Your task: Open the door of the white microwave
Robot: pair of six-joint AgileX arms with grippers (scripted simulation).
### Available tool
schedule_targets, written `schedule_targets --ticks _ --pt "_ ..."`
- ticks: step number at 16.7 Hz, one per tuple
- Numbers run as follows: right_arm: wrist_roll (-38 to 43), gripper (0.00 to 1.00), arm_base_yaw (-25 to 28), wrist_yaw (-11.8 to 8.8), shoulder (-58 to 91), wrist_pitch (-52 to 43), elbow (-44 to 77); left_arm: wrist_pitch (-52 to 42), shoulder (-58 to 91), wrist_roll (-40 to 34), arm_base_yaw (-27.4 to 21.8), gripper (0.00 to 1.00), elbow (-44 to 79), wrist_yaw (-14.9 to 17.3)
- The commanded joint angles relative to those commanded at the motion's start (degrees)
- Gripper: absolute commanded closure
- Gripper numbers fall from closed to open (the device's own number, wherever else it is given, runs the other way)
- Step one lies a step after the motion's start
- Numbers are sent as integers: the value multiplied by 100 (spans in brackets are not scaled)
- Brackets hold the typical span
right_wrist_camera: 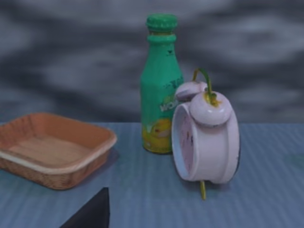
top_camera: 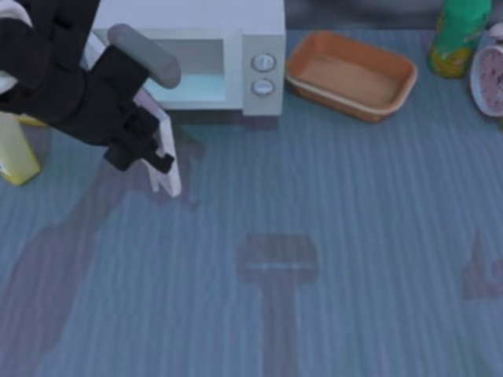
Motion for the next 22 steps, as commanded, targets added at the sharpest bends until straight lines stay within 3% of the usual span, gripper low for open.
schedule_targets --ticks 6,16,22 --pt "0 0 0 0 0 0 0 -9 18 7 -6 100 -15 31" --pt "0 0 0 0 0 0 0 -351 -79 1096 457 100 -83 514" --pt "0 0 0 0 0 0 0 -360 -114 1180 500 100 -79 560"
